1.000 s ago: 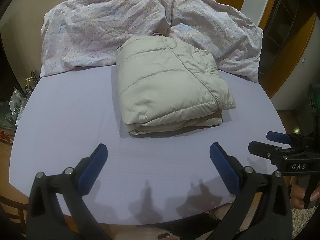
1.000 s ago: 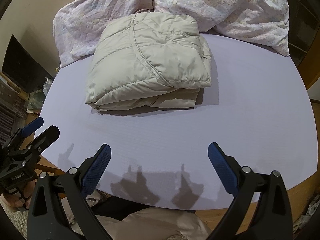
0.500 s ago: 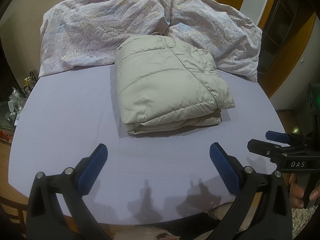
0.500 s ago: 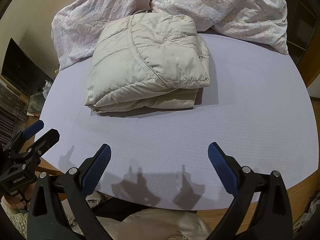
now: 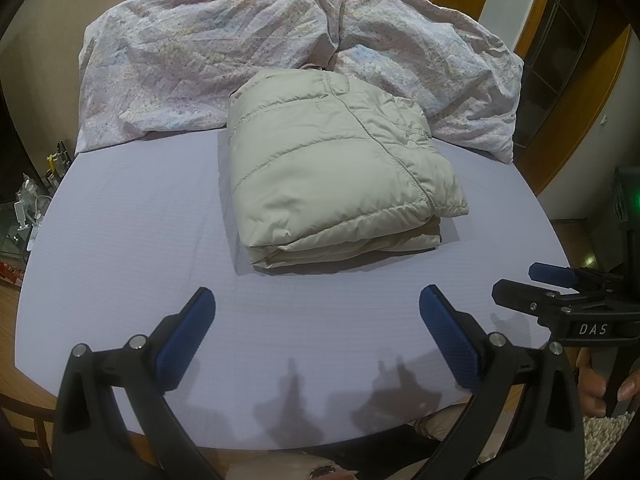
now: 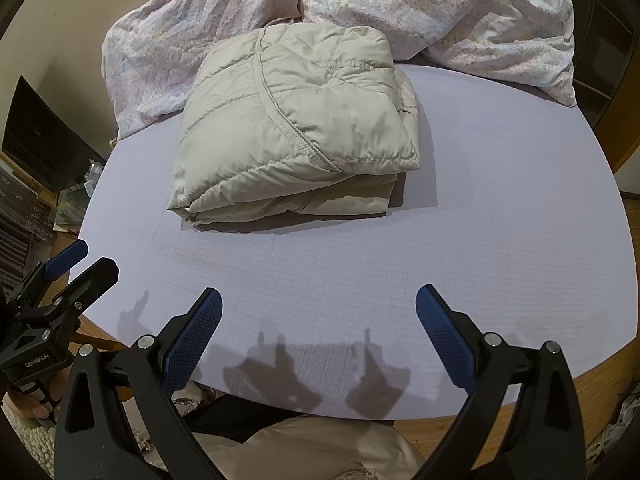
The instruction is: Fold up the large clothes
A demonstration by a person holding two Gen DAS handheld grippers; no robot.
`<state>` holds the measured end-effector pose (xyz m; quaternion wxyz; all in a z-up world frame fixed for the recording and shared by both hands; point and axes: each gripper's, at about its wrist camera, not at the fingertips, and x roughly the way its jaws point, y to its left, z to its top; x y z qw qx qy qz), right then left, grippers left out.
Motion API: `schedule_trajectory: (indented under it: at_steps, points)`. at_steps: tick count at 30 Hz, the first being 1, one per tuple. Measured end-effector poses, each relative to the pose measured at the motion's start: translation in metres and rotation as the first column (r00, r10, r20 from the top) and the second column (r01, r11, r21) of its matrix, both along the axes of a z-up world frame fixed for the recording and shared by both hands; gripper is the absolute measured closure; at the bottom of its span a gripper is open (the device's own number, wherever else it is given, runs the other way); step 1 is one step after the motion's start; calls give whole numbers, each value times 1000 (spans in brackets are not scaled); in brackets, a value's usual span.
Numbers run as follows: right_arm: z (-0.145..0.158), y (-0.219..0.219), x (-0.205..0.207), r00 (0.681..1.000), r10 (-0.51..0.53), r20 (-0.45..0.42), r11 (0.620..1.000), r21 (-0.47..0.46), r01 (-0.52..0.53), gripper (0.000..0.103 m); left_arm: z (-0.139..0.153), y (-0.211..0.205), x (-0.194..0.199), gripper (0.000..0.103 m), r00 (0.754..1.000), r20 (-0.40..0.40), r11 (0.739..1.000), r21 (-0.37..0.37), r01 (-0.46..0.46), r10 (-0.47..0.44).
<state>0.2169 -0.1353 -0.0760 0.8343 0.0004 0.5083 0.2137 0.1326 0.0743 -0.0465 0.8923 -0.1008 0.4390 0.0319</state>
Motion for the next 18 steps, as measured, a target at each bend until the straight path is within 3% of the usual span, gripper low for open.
schedule_trajectory:
  at_steps: [18]
  points:
    - [-1,0,1,1000,0,-3,1000,0,0,4,-3,0,0,2,1000,-10,1000,-5,-2,2]
